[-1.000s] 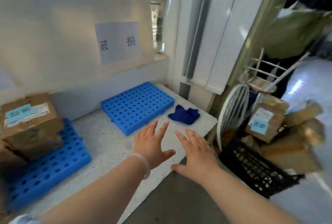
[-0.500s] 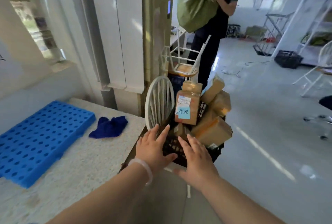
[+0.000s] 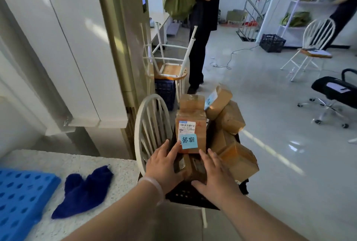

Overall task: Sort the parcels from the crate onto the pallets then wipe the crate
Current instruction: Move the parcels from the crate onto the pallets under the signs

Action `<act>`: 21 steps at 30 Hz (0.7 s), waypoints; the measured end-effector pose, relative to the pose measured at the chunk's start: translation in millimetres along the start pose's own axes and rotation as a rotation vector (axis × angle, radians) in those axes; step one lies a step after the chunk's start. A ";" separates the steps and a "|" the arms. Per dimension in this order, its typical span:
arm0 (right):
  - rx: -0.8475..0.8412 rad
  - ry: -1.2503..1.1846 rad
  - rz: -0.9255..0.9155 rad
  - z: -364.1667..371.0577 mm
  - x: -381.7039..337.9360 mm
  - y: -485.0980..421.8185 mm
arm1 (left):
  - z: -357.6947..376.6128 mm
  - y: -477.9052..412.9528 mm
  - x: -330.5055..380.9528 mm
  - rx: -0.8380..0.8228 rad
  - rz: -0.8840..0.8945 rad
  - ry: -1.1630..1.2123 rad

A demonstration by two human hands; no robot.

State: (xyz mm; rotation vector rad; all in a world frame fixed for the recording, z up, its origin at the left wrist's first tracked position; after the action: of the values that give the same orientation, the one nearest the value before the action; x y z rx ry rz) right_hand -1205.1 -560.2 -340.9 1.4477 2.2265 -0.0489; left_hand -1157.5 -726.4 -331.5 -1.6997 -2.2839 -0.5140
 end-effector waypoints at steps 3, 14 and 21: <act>0.005 -0.043 0.068 1.0 0.3 -27.6 | -8.0 -45.5 -9.4 -0.042 0.019 0.002; -0.061 -0.091 0.136 -15.0 18.4 -137.4 | 18.1 -149.2 -18.9 -0.164 -0.071 0.159; -0.126 -0.246 0.230 -4.2 52.7 -213.8 | 53.7 -191.4 -25.4 -0.105 -0.223 0.365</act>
State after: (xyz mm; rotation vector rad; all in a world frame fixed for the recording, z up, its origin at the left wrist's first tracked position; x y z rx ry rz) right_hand -1409.6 -608.0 -406.9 1.5293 1.8244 -0.0097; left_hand -1332.7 -775.4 -415.6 -1.2679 -2.2132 -0.9226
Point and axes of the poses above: each hand's wrist, its own y-axis away from the middle knuckle, its own z-axis out of the palm, x = y × z, the point moved 3 cm from there along -y, towards the middle knuckle, and after that the axes turned 2 degrees about z, right-handed, at the moved point
